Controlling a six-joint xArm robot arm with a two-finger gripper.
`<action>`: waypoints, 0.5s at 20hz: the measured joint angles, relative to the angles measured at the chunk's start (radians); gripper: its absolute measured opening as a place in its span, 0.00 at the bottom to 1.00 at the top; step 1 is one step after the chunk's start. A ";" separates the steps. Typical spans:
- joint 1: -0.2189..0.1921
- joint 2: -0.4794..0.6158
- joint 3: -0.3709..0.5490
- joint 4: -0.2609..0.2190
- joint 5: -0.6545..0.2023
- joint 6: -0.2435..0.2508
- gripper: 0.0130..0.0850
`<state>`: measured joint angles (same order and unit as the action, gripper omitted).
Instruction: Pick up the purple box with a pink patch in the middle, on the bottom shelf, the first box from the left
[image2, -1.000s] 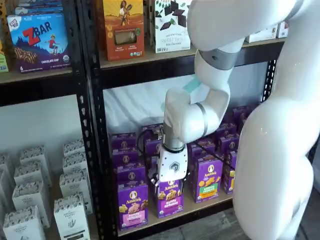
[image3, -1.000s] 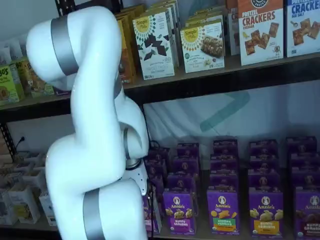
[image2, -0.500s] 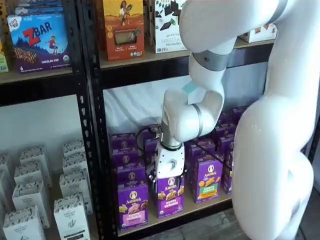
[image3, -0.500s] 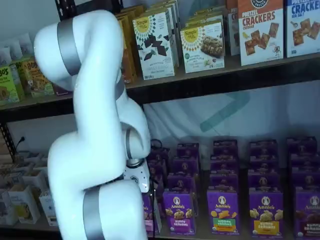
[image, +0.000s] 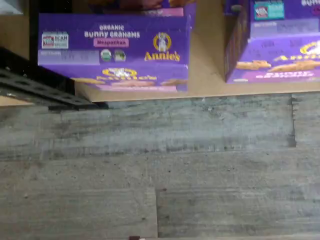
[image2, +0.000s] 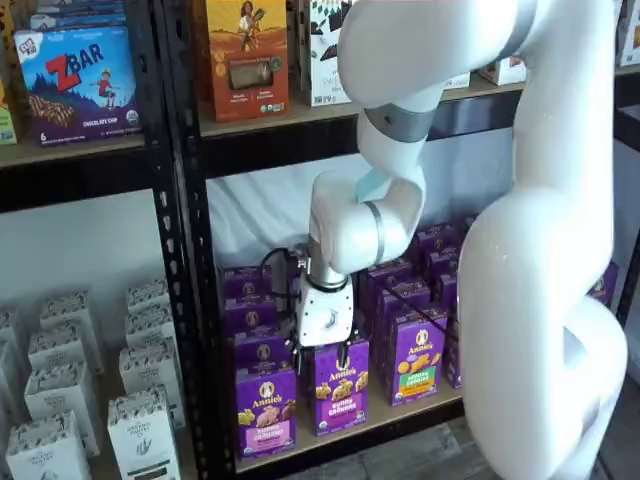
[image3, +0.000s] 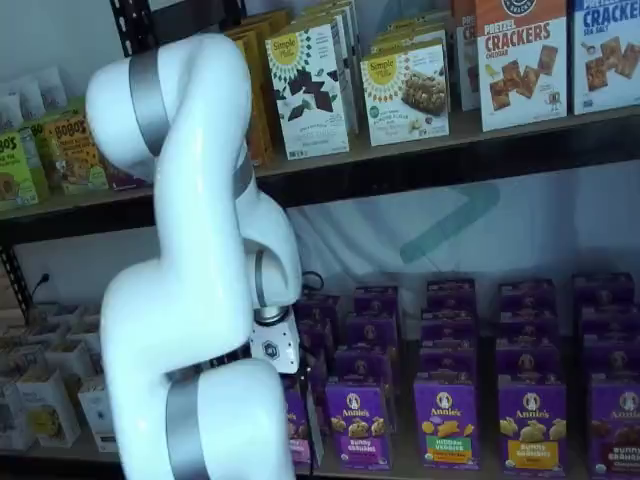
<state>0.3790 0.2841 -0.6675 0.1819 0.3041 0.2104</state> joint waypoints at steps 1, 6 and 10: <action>0.000 0.016 -0.019 -0.017 0.004 0.016 1.00; -0.001 0.086 -0.104 -0.084 0.021 0.079 1.00; 0.002 0.131 -0.161 -0.078 0.041 0.078 1.00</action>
<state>0.3813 0.4153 -0.8282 0.1036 0.3455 0.2887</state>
